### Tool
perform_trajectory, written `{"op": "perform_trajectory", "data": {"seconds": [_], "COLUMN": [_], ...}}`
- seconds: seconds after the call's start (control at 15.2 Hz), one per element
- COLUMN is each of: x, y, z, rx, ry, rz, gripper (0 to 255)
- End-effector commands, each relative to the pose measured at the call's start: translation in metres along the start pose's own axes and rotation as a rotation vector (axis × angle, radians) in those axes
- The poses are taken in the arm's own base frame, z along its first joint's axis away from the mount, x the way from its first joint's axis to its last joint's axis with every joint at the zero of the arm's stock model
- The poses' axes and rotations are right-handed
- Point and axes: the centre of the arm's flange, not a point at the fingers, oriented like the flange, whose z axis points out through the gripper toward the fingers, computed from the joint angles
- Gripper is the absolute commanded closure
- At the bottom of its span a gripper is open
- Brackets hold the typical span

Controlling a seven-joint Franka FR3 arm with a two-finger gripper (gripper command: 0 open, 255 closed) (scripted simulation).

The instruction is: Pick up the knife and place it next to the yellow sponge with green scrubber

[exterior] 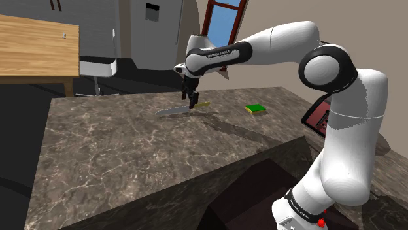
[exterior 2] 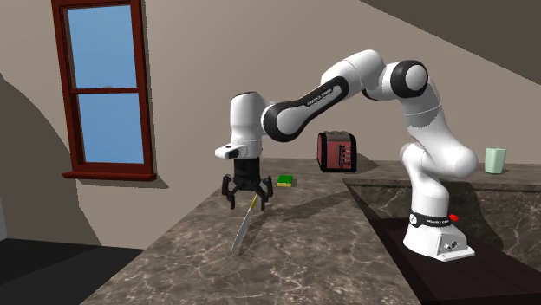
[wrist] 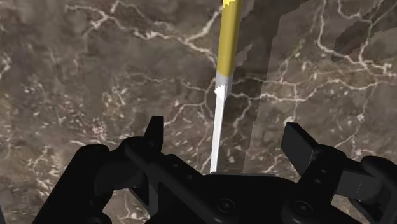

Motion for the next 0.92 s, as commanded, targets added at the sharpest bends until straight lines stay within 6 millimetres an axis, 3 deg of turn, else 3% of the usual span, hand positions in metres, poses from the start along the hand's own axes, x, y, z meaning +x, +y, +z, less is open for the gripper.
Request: {"op": "perform_trajectory", "data": {"seconds": [0.0, 0.26, 0.79, 0.86], "x": [0.002, 0.002, 0.002, 0.002], "y": [0.0, 0.0, 0.0, 0.0], "z": [0.011, 0.035, 0.035, 0.035], "rx": [0.0, 0.0, 0.0, 0.0], "ry": [0.0, 0.0, 0.0, 0.0], "rz": [-0.006, -0.006, -0.006, -0.006], "gripper": [0, 0, 0, 255]}}
